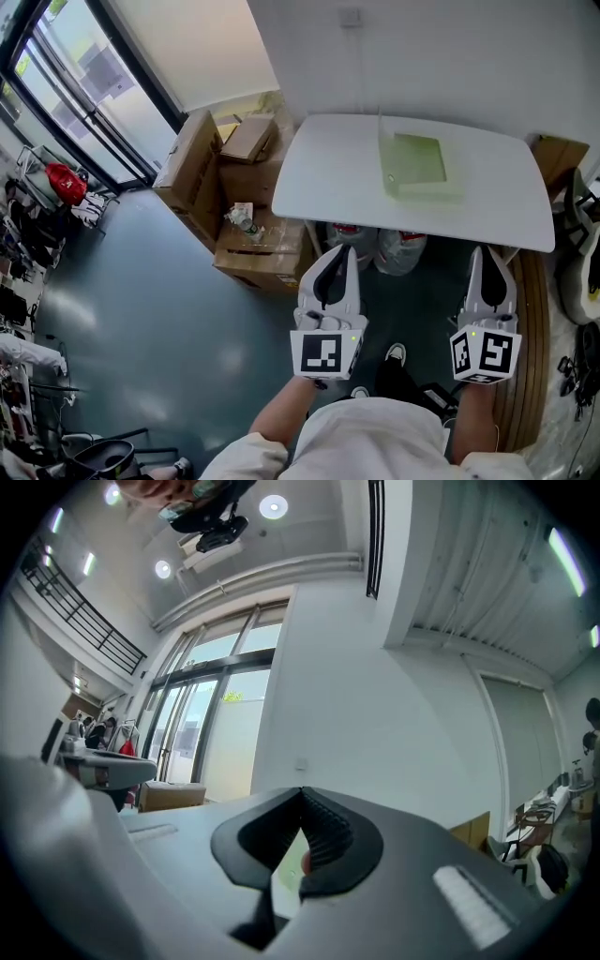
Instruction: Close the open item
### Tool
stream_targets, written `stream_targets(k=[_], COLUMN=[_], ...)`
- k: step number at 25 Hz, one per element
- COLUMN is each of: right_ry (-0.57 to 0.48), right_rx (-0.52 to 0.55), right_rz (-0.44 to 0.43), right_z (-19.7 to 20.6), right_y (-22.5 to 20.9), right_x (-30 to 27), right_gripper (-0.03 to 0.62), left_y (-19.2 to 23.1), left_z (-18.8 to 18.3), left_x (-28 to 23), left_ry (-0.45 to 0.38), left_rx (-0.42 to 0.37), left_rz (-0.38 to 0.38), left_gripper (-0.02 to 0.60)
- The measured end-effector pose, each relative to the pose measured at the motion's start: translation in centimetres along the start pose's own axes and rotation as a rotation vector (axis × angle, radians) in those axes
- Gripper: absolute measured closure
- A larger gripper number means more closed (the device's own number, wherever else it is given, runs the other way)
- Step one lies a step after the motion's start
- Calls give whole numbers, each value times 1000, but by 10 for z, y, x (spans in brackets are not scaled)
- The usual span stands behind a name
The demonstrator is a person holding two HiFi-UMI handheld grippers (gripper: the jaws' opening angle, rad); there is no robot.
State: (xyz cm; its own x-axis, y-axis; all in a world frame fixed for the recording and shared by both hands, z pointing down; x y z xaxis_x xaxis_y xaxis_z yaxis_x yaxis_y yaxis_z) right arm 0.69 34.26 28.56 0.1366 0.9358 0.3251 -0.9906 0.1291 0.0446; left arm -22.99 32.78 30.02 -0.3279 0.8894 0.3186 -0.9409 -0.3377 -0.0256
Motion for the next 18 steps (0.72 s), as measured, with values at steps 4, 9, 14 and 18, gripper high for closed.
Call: stream_targets(k=[4,9,14,18], right_ry=[0,4,15,20], right_rx=[-16,-33,-32,-24], right_rz=[-10,-17,-32,-48], right_z=[15,30,43,54], right_y=[-17,-41,-67,-86], right_x=[-30,-64,-94,-118], right_gripper=[592,592,592,592], left_y=[-5,-14,-22,-25], left_z=[12,25,36,47], left_x=[-31,-72,-109,-140], left_ry=[11,21,23,23], left_rx=[-15,-33,-22,-54], left_rz=[-13,-13,-39,-48], left_gripper=[581,581,581,581])
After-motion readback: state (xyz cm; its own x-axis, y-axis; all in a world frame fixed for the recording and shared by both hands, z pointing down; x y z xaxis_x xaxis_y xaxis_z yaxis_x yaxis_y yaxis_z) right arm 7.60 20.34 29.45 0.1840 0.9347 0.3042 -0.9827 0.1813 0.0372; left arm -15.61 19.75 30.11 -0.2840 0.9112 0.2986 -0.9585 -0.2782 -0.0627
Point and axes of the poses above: the fingertips, and each gripper's own axes: x backward along the fingers, y to its left, z out of its underside, the point moved 4 cm from there along x, backward along the fingers, and after that the axes turned 11 degrees about -y, right-handed, at the moved point
